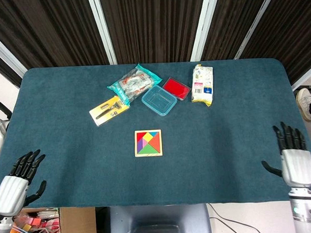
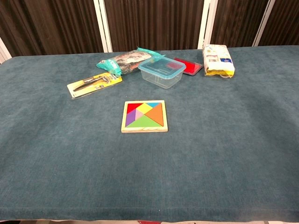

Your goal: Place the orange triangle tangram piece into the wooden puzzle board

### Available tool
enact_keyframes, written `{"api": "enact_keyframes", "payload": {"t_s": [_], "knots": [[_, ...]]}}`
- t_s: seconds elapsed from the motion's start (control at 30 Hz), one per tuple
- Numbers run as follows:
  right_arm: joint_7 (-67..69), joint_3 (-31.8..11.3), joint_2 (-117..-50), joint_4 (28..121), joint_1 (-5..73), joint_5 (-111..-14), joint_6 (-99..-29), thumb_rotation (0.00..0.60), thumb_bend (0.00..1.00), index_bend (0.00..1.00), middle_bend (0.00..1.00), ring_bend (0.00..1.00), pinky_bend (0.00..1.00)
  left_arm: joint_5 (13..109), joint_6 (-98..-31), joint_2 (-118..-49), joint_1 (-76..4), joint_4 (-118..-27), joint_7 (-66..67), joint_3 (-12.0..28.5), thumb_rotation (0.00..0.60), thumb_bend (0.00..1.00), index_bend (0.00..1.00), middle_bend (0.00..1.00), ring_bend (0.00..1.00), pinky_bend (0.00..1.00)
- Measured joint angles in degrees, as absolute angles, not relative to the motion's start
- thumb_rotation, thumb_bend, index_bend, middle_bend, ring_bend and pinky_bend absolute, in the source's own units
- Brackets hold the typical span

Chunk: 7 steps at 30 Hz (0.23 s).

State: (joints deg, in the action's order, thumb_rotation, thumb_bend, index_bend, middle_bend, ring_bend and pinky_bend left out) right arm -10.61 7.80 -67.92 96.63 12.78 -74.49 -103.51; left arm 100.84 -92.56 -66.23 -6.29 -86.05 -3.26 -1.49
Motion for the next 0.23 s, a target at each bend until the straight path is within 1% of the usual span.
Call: {"api": "enact_keyframes", "payload": {"t_s": [0.13, 0.23], "knots": [[-5.52, 7.87, -67.35, 93.47, 6.38, -77.58, -109.83, 0.600, 0.25, 0.00, 0.00, 0.00, 0.00, 100.92, -92.50, -66.07, -6.22, -86.45, -2.82, -1.88, 0.600, 0.46, 0.00, 0.00, 0.00, 0.13], [-3.86, 7.46, -66.79, 92.58, 5.47, -78.74, -109.39, 0.600, 0.25, 0.00, 0.00, 0.00, 0.00, 100.86, -92.45, -65.90, -6.20, -86.41, -3.22, -2.03, 0.600, 0.46, 0.00, 0.00, 0.00, 0.12]]}}
